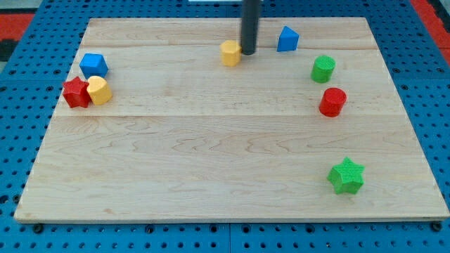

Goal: Slide the yellow hexagon to the top right of the yellow heart

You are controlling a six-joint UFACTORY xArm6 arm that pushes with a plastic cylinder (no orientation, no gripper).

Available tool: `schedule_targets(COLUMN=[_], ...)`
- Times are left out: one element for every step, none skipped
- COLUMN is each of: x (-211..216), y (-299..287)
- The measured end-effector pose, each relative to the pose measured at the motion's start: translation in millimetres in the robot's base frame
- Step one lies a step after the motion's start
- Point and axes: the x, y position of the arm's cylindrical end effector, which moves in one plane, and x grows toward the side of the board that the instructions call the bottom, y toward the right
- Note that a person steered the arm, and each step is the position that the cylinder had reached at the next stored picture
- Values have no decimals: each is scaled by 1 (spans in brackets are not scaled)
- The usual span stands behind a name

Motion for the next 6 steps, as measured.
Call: schedule_targets(x=[7, 25, 48, 47, 13, 13], y=[-75, -105, -147, -159, -186, -255])
